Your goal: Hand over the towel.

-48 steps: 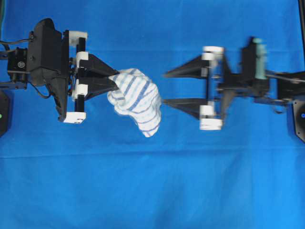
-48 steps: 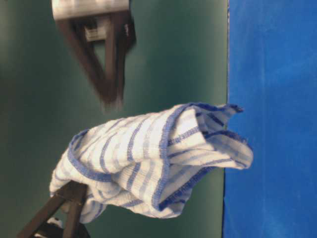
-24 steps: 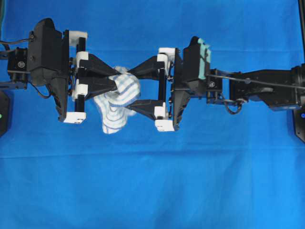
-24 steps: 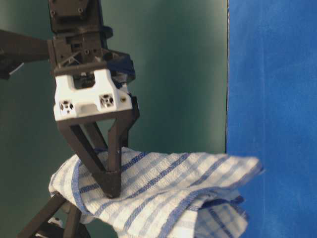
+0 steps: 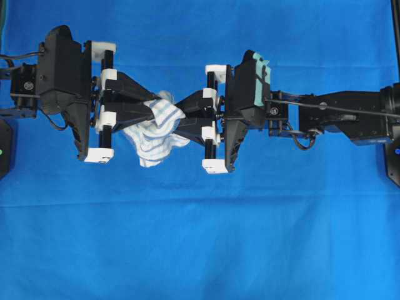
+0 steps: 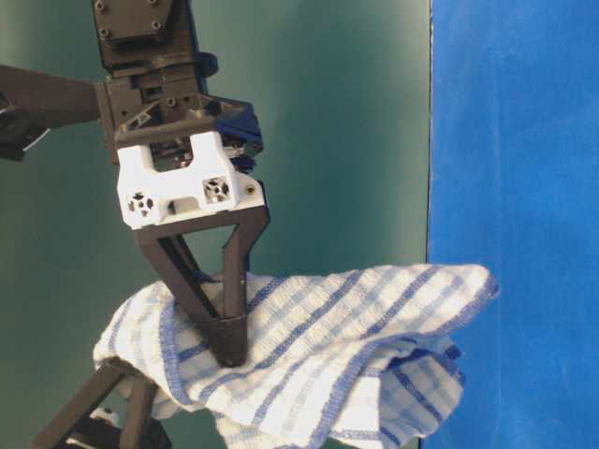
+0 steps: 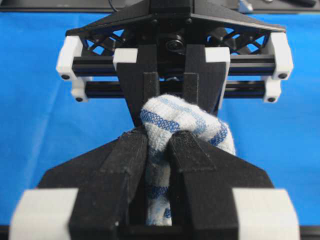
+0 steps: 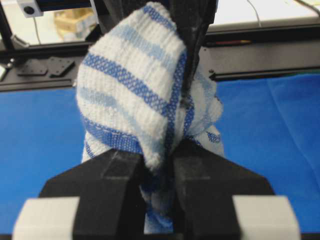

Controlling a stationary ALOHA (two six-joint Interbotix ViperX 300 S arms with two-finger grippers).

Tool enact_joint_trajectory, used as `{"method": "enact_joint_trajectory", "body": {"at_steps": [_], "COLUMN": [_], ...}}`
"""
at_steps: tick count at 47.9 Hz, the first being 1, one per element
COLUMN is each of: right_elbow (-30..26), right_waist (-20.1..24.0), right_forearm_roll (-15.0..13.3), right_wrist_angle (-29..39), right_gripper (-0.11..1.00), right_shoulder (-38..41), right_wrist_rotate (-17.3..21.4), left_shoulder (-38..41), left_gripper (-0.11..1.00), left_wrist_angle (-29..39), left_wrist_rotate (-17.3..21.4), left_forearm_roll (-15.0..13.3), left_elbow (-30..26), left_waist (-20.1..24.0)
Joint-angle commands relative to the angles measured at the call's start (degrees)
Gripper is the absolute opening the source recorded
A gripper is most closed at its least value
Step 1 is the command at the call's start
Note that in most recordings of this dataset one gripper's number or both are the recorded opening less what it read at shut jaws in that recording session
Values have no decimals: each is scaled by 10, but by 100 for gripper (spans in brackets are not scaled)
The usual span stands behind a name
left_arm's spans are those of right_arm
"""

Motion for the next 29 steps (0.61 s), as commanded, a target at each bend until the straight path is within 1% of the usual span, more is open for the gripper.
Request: {"method": "enact_joint_trajectory", "body": {"at_steps": [1,9,11,13,17,19,23,26,29], "right_elbow": [-5,24,33,41,67,79,107,131,159], "right_waist": [1,2,2,3,4,4,3,4,3], "right_forearm_roll": [-1,-2,-1,-2,-2,-1,-1,-1,1], "right_wrist_angle": [-1,1,1,1,1,1,1,0,0], "right_gripper": [14,14,14,14,14,14,14,14,14], "right_shoulder": [-14,-45,-55,-66,-95,-108,-138,-163,-194], "right_wrist_rotate": [1,4,4,4,4,4,6,8,8], "left_shoulder": [-4,-19,-25,-31,-41,-47,-67,-82,-98], "left_gripper": [5,6,10,20,44,59,81,91,93], "left_wrist_angle": [-10,-11,-11,-12,-12,-13,-11,-8,-7], "left_wrist_rotate": [1,-1,-4,-6,-8,-8,-8,-8,-8], "left_forearm_roll": [0,1,1,-1,-3,-2,-2,-3,-3], "left_elbow": [-15,-4,0,5,12,17,29,39,50], "left_waist": [-2,-4,-4,-6,-10,-11,-15,-18,-23]}}
